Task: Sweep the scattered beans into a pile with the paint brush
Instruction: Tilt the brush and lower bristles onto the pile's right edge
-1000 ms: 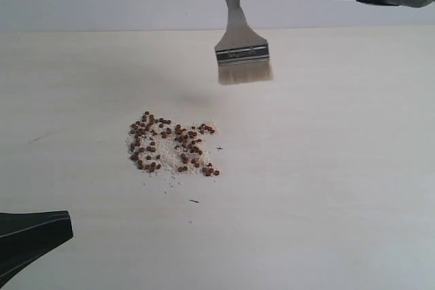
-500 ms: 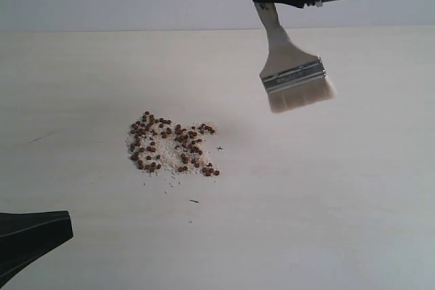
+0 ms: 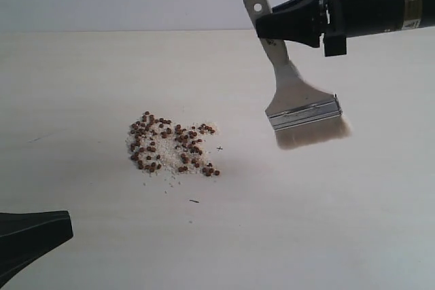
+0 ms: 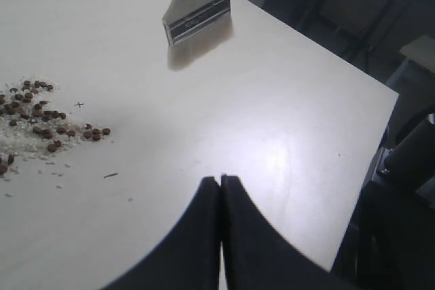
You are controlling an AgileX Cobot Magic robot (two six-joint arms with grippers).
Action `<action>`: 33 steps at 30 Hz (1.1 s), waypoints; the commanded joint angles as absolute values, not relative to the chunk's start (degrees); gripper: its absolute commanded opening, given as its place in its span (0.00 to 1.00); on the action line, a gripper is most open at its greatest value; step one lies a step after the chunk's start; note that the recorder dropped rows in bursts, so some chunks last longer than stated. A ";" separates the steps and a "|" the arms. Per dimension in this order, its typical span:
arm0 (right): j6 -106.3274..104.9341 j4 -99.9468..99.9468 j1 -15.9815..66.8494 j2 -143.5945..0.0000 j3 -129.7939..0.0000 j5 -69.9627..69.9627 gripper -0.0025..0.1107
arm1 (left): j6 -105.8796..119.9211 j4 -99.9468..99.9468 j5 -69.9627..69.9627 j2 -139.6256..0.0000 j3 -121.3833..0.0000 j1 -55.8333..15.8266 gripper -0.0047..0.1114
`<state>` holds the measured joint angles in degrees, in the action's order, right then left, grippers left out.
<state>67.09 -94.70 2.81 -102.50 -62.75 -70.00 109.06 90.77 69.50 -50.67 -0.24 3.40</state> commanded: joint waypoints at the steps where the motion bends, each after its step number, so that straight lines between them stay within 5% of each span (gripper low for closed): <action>1: 63.64 -86.69 4.83 -104.29 -60.82 -69.96 0.02 | 109.23 91.01 69.96 -50.33 0.00 3.48 0.04; 9: 62.07 -80.40 10.32 -105.79 -60.30 -69.96 0.02 | 109.23 91.01 69.96 -50.33 0.00 3.48 0.04; 16: 64.24 -95.98 13.84 -105.79 -60.43 -69.96 0.02 | 109.40 91.01 69.96 -50.33 0.00 3.48 0.04; 33: 69.63 -99.95 13.95 -105.88 -62.77 -69.96 0.02 | 109.37 91.01 69.96 -50.33 0.00 3.48 0.04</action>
<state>69.26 -100.44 13.92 -105.88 -62.19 -69.81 109.06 90.77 69.50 -50.67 -0.24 3.40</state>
